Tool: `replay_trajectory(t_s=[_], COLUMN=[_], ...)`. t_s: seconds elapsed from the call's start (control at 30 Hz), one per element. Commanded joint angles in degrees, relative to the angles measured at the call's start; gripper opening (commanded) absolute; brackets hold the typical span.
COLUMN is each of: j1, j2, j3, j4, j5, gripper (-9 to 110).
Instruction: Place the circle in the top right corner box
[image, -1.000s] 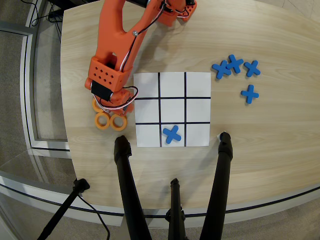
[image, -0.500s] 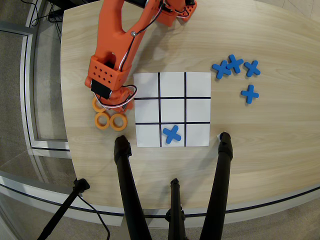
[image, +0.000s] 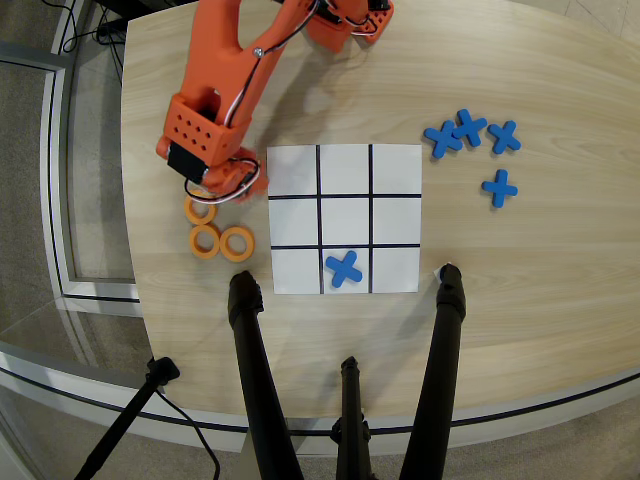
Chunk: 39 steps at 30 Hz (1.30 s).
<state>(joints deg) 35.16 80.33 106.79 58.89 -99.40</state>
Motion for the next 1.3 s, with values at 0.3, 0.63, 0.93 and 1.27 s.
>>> replay_trajectory(t_s=[0.3,0.63,0.93,1.27], j1=[2.72,3.52,-7.03,-32.17], j2=[1.76,3.78,27.69,36.56], j3=[-0.09,1.23,9.76,17.31], j4=[5.27,6.86,16.0,-4.13], j5=[-2.11,-3.43,-0.18,15.03], gripper=[0,0,0,0])
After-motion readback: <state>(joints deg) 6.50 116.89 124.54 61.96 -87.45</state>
